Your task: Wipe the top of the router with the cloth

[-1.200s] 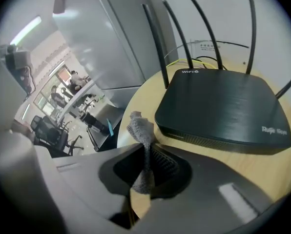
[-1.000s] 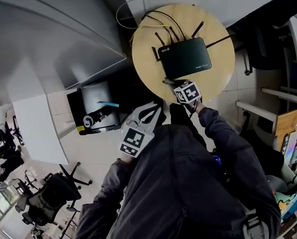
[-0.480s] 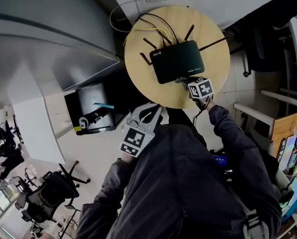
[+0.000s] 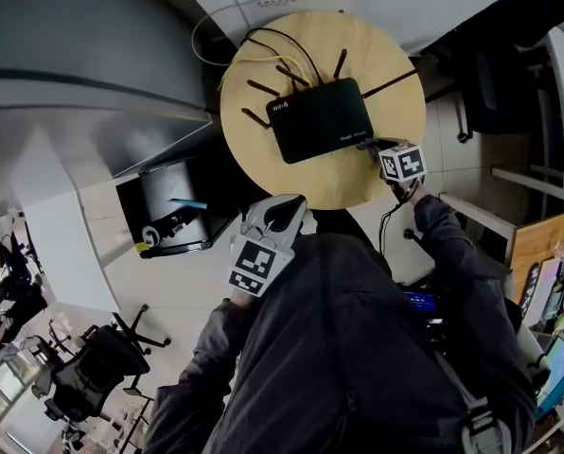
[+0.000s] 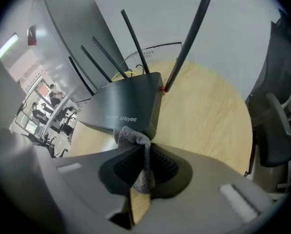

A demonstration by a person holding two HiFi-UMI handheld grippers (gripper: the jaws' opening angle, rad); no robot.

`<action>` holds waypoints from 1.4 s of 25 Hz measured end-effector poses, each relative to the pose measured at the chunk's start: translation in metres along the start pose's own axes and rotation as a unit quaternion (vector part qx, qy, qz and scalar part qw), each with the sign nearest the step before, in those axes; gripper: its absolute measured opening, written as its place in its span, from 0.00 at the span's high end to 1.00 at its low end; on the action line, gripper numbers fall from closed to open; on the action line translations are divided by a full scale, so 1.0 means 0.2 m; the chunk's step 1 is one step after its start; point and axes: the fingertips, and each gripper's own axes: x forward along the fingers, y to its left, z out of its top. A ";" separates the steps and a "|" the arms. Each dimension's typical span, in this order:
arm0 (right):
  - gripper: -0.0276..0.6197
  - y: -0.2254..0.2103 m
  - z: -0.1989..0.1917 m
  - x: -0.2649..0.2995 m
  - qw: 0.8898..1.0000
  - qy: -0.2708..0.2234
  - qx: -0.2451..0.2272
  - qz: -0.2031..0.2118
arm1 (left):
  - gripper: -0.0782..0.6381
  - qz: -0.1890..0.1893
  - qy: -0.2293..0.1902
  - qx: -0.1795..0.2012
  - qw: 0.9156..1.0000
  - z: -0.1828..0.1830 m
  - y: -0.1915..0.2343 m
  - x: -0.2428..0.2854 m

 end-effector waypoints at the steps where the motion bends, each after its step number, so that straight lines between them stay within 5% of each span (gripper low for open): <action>1: 0.91 0.01 0.00 0.00 1.000 0.003 -0.020 0.010 | 0.89 0.002 -0.001 -0.001 1.000 0.01 -0.01 0.01; 6: 0.91 0.03 -0.02 -0.05 0.985 0.028 -0.165 0.041 | 0.89 0.018 -0.003 -0.008 1.000 0.03 0.00 0.04; 12: 0.91 -0.24 0.24 -0.07 0.990 -0.005 -0.139 0.004 | 0.89 0.045 -0.011 -0.023 0.999 0.05 0.00 0.04; 22: 0.91 -0.25 0.50 0.16 0.976 0.019 -0.216 0.020 | 0.89 0.097 -0.017 -0.061 0.993 0.02 0.05 -0.01; 35: 0.91 -0.07 0.24 0.08 0.925 0.059 -0.370 0.066 | 0.89 0.078 -0.019 -0.050 0.996 0.03 0.04 0.00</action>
